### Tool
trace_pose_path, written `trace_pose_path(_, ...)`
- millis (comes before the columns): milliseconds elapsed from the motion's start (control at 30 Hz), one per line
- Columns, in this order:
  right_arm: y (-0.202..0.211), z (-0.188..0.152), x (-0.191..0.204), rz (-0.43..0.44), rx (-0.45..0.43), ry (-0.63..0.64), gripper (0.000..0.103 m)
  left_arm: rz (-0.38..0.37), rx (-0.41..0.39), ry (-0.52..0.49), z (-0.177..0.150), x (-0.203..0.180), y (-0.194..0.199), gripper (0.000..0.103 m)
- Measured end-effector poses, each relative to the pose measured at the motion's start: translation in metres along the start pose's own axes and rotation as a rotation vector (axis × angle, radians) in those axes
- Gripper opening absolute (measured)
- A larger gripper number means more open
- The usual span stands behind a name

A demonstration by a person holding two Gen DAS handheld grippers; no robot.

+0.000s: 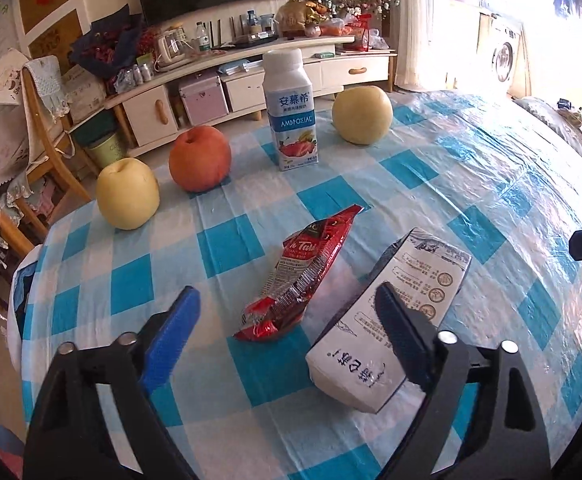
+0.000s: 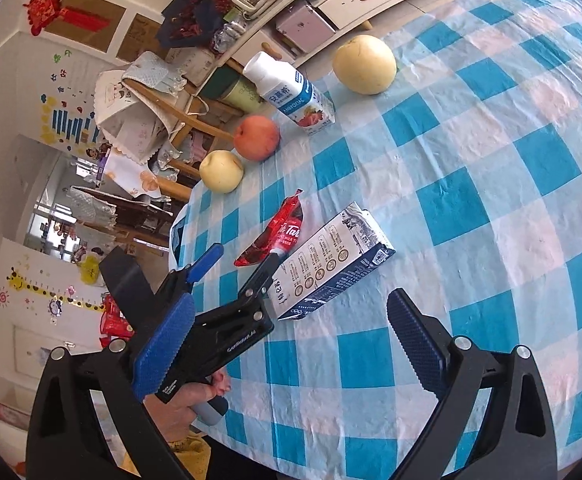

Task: Collect trash
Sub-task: 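Lower left gripper onto red Tea Tai milk-tea bag and close on it, then grasp blue-and-white milk carton with right gripper while left holds red bag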

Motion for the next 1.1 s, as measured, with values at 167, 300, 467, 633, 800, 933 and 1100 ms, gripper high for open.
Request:
trace_pose_path(167,-0.027,0.005,-0.017,0.023,0.073,-0.111,0.071,-0.022,0.038,-0.020,0.002,0.002,-0.023,0.059)
trace_pose_path(300,-0.042,0.005,-0.023,0.009,0.088,-0.149,0.065,-0.039,0.062,0.009,-0.003,0.007,-0.034,0.039)
trace_pose_path(467,-0.059,0.004,-0.029,-0.023,0.089,-0.197,0.063,-0.040,0.046,0.073,-0.009,0.018,-0.029,0.034)
trace_pose_path(633,-0.070,0.009,-0.020,-0.097,0.052,-0.140,0.063,-0.058,0.030,0.173,-0.021,0.029,-0.019,0.030)
trace_pose_path(800,-0.091,0.015,-0.008,-0.137,0.055,-0.078,0.063,-0.065,-0.001,0.277,-0.045,0.039,-0.001,0.030)
trace_pose_path(933,-0.109,0.020,0.004,-0.151,0.055,-0.013,0.063,-0.064,-0.025,0.360,-0.066,0.047,0.014,0.029)
trace_pose_path(1100,-0.133,0.022,0.025,-0.229,0.031,0.143,0.068,-0.052,-0.045,0.445,-0.086,0.056,0.027,0.029)
Point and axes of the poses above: each gripper's, at about its wrist camera, not at the fingertips, and y roughly against the way its jaws point, x to its left, z to its top, the point moved 1 cm from there along -y, roughly the way its jaws point, and after that the axes turned 9 degrees about -y, right-handed, at the moved point
